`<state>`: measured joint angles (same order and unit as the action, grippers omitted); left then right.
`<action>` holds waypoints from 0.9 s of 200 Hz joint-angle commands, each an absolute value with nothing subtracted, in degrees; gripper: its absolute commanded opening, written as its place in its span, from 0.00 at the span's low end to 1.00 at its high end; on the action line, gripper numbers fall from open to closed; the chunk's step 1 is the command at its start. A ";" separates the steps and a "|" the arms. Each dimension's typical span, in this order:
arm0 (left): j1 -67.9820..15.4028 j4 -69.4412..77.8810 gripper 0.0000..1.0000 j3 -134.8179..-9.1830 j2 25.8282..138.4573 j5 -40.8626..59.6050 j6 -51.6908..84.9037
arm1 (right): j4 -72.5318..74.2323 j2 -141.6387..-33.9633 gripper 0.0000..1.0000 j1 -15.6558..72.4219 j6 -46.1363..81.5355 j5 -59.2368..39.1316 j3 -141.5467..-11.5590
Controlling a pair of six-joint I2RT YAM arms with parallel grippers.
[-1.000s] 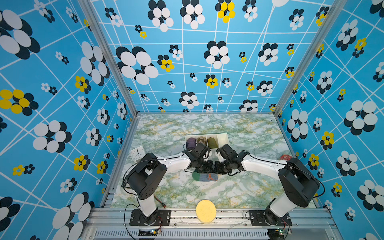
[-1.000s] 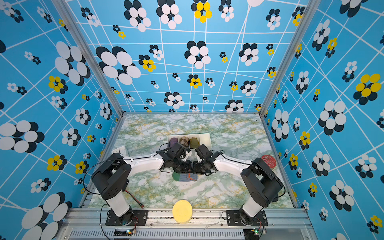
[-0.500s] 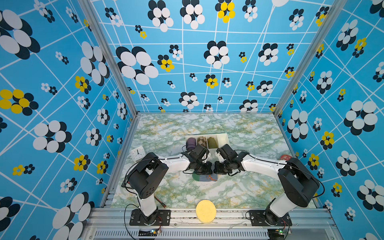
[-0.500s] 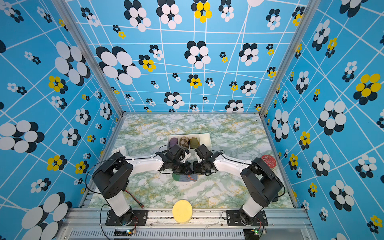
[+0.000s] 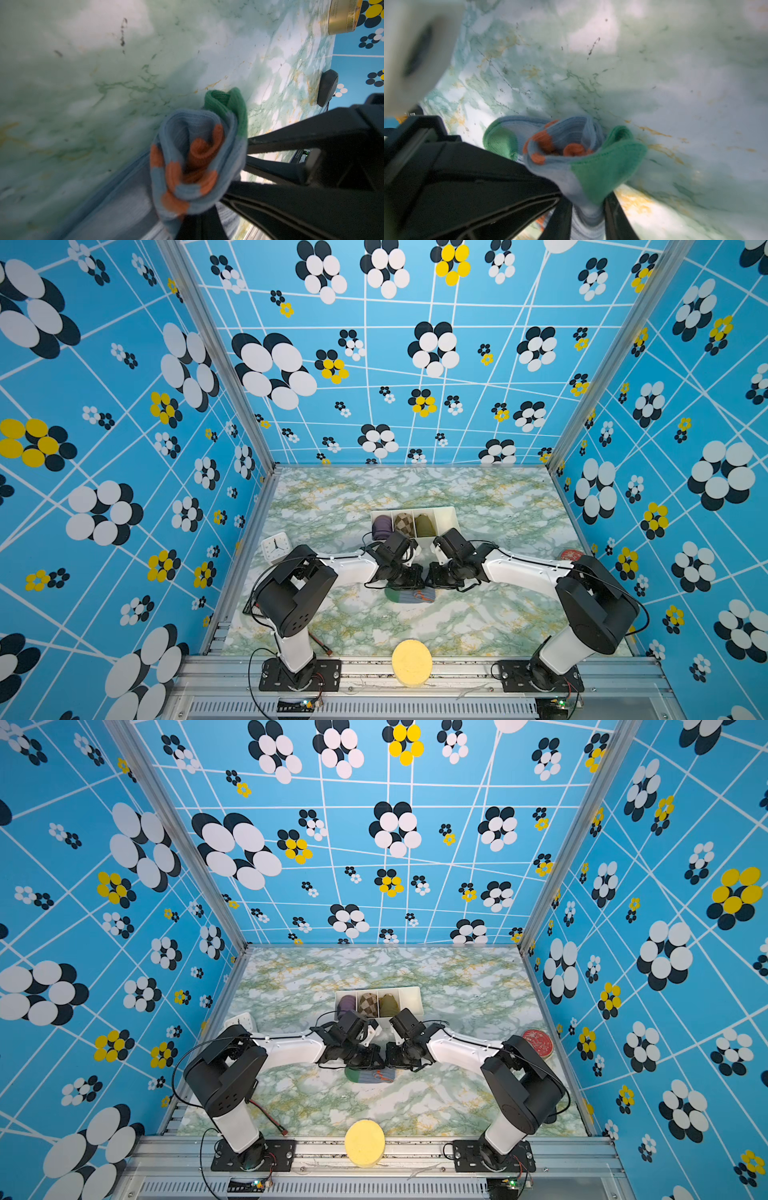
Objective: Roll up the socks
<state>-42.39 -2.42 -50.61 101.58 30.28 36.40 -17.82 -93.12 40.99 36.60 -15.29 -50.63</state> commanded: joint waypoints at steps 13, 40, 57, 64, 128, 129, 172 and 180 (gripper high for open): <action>-42.56 -6.39 0.00 -46.48 105.86 27.81 36.02 | -16.48 -89.50 0.31 40.14 38.84 -17.58 -48.81; -42.03 -4.89 0.00 -45.31 105.90 28.19 36.40 | -11.84 -87.25 0.32 37.78 41.72 -20.37 -44.52; -41.68 -4.67 0.00 -44.92 105.87 28.21 36.37 | -10.31 -86.44 0.32 36.86 42.78 -21.43 -42.51; -41.50 -4.45 0.00 -44.71 105.76 28.29 36.38 | -10.08 -86.31 0.32 36.80 43.02 -21.66 -41.88; -39.16 -0.53 0.00 -41.77 105.86 30.41 37.63 | -2.41 -87.17 0.32 36.73 46.81 -25.14 -37.45; -39.14 -0.53 0.00 -41.72 105.89 30.41 37.62 | -2.35 -87.22 0.32 36.69 46.87 -25.14 -37.44; -37.93 0.50 0.00 -40.41 105.90 31.29 37.62 | -0.63 -87.34 0.32 36.48 47.38 -25.31 -36.07; -37.82 0.61 0.00 -40.27 105.85 31.37 37.60 | -0.46 -87.15 0.32 36.38 47.44 -25.23 -35.95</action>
